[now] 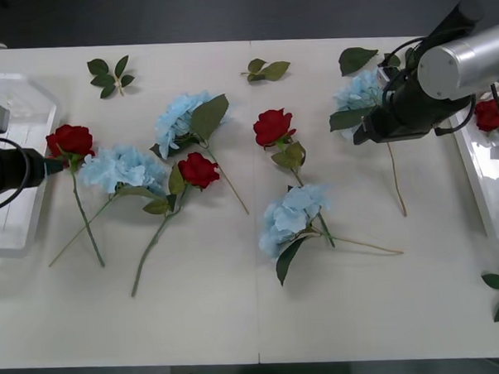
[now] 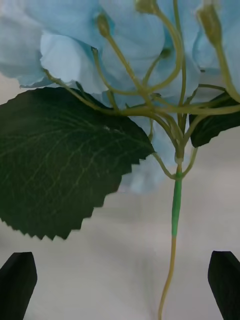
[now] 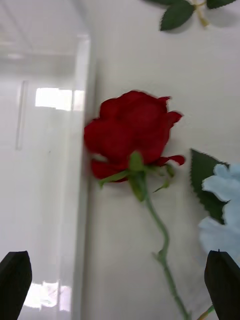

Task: Put the red flowers into the right box and the blue flowers into the left box

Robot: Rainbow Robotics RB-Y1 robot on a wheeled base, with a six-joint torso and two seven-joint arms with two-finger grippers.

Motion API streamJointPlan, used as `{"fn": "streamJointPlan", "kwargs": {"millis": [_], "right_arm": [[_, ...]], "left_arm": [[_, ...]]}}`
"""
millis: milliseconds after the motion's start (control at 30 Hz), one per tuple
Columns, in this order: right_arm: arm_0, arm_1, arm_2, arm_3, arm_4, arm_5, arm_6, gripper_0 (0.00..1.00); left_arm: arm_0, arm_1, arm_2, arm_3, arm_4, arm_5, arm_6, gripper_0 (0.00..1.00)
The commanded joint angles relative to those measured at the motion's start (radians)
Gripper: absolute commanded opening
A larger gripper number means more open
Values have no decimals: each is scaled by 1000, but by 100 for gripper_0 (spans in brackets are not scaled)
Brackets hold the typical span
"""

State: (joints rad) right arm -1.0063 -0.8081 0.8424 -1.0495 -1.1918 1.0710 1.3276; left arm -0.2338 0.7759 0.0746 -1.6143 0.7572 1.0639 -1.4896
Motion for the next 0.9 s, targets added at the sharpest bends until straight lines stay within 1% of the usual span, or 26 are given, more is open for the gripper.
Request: {"fn": "streamJointPlan", "kwargs": {"millis": [33,133,367,433,500,533,567,600,700,733,800,900], "right_arm": [[-34,38,-22,54,78,-6,-11,100],[-34,64,-26,86,135,-13,-11,100],[-34,122,-31,167,189,-55,-10,100],[-34,138,-32,194,196,-74,-7,100],[-32,149,-32,209,202,-82,-4,91],[-32,149,-32,209,202,-82,-4,91],[-34,158,-32,223,209,-88,-2,60],[-34,159,-32,226,212,-91,-2,48],[-34,161,-32,226,215,-98,-2,23],[-34,161,-32,226,216,-98,-2,18],[-34,161,-32,226,221,-101,-2,0],[-32,161,-32,227,221,-106,1,0]], "left_arm": [[41,34,36,-21,-10,-41,-11,100],[44,29,21,-21,-16,-44,0,100],[41,6,-13,-15,-42,-44,37,100],[22,-7,-24,8,-47,-42,42,100],[2,-15,-45,27,-52,-44,45,100],[2,-15,-45,27,-52,-44,45,100],[-24,-27,-61,54,-58,-45,51,100],[-38,-37,-65,68,-61,-47,54,100],[-68,-61,-68,99,-72,-47,61,100],[-71,-64,-68,103,-76,-47,63,100],[-91,-78,-68,119,-88,-47,68,100],[-110,-95,-73,125,-142,-47,74,100]]}}
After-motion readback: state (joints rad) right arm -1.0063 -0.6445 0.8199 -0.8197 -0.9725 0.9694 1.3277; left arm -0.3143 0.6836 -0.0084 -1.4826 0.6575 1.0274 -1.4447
